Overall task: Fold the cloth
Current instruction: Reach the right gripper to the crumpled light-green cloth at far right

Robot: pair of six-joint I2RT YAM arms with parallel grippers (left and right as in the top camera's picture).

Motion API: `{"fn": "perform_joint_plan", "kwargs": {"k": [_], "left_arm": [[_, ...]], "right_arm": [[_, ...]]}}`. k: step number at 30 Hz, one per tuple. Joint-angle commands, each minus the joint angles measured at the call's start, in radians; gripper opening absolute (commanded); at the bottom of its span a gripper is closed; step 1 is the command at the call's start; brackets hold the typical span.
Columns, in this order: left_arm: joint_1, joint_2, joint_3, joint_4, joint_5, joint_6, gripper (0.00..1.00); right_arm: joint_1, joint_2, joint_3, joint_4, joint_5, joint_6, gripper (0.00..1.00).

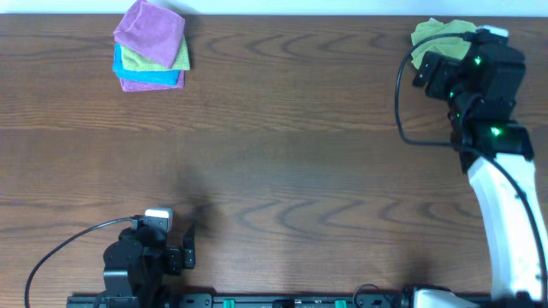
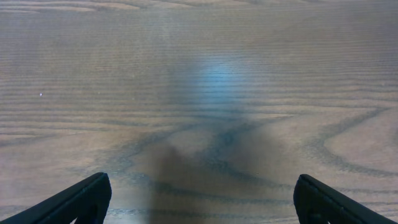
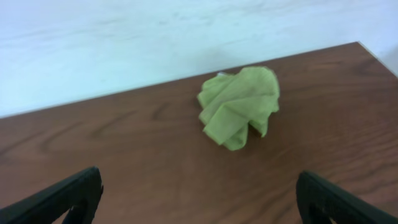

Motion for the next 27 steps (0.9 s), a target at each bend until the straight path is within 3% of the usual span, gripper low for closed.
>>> {"fn": "perform_joint_plan", "kwargs": {"k": [1, 8, 15, 21, 27], "left_arm": [[-0.006, -0.006, -0.007, -0.021, -0.014, 0.025, 0.95], [-0.006, -0.006, -0.007, -0.021, -0.014, 0.025, 0.95], [-0.006, -0.006, -0.007, -0.021, -0.014, 0.025, 0.95], [-0.006, -0.006, -0.007, -0.021, -0.014, 0.025, 0.95], [-0.006, -0.006, -0.007, -0.021, -0.014, 0.025, 0.95]], "right_arm": [[-0.049, 0.08, 0.034, 0.042, 0.052, 0.047, 0.99], [-0.122, 0.277, 0.066, 0.203, 0.043, 0.047, 0.99], [-0.127, 0.369, 0.066, 0.33, 0.119, 0.017, 0.99], [-0.134, 0.491, 0.074, 0.486, 0.048, 0.019, 0.99], [-0.135, 0.632, 0.262, 0.362, 0.047, 0.041, 0.99]]}}
